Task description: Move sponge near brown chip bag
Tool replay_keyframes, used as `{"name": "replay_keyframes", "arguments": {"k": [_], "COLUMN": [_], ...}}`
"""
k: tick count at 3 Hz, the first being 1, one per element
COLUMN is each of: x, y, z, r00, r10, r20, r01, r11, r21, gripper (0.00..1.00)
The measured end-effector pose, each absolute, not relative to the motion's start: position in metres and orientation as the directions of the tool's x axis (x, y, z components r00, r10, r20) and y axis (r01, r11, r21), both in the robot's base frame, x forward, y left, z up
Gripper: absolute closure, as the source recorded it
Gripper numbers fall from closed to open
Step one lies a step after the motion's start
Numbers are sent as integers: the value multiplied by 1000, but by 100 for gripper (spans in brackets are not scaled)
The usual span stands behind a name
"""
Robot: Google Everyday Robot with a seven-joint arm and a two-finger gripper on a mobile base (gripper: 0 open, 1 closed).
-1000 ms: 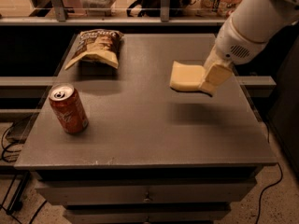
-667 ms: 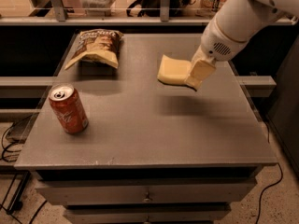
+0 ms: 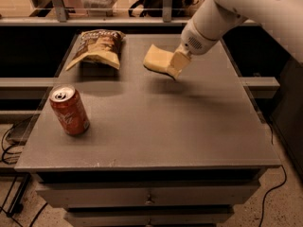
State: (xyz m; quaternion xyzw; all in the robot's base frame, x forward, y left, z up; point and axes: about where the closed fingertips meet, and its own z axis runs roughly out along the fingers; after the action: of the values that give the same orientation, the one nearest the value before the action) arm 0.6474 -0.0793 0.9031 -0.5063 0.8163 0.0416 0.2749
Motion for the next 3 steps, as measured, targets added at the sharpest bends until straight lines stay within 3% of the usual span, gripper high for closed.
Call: {"name": "replay_keyframes", "arguments": {"k": [1,3], "x": [683,725], "y": [-58,-9], "z": [892,883], "r00": [-359,-354], "r10": [-764,-703], "r20": [-536,-617], "r01": [-832,-835], "r11": [522,534], "r21": [-188,-130], "gripper": [82,35]}}
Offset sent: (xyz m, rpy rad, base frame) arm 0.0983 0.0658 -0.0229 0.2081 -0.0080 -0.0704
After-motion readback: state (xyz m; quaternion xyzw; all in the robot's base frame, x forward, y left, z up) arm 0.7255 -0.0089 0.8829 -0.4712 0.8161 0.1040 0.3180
